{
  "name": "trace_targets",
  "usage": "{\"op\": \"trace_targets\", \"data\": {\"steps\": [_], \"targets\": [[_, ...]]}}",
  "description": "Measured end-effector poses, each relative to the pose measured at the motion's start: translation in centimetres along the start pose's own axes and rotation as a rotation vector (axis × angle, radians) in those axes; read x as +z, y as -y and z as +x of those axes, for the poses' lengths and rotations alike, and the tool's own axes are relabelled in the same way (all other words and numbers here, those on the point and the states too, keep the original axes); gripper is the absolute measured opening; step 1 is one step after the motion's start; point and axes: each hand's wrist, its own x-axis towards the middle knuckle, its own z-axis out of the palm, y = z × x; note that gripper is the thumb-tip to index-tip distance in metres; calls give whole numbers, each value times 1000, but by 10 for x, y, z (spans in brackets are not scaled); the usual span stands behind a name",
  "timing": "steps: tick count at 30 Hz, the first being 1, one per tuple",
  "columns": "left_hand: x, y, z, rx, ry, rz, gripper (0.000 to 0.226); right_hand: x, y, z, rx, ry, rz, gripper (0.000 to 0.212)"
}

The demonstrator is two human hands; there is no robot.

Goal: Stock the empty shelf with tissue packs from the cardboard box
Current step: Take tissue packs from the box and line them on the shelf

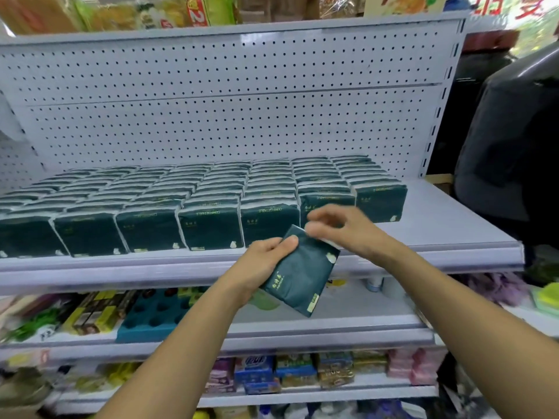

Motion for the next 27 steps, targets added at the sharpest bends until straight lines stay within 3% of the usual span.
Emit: {"op": "trace_targets", "data": {"steps": [2, 4, 7, 10, 12, 15, 20, 27], "targets": [[7, -8, 0, 41, 28, 82, 37, -6, 5, -8, 102, 264, -74, 29], [10, -15, -1, 108, -48, 225, 38, -18, 0, -13, 118, 261, -44, 27], [2, -21, 5, 349, -362, 350, 27, -37, -11, -17, 93, 19, 150, 25], [-14, -26, 12, 584, -562, 699, 17, -50, -28, -17, 73, -263, 331, 31], [-24, -26, 23, 655, -562, 992, 33, -48, -38, -13, 120, -359, 330, 30], [-34, -22, 39, 580, -427, 1297, 64, -35, -45, -5, 166, -405, 252, 25], [-40, -14, 53, 572, -353, 1448, 73, -20, -48, 9, 182, -515, 13, 26], [-38, -10, 59, 557, -406, 1450, 73, -5, -49, 15, 233, -536, -173, 36]]}}
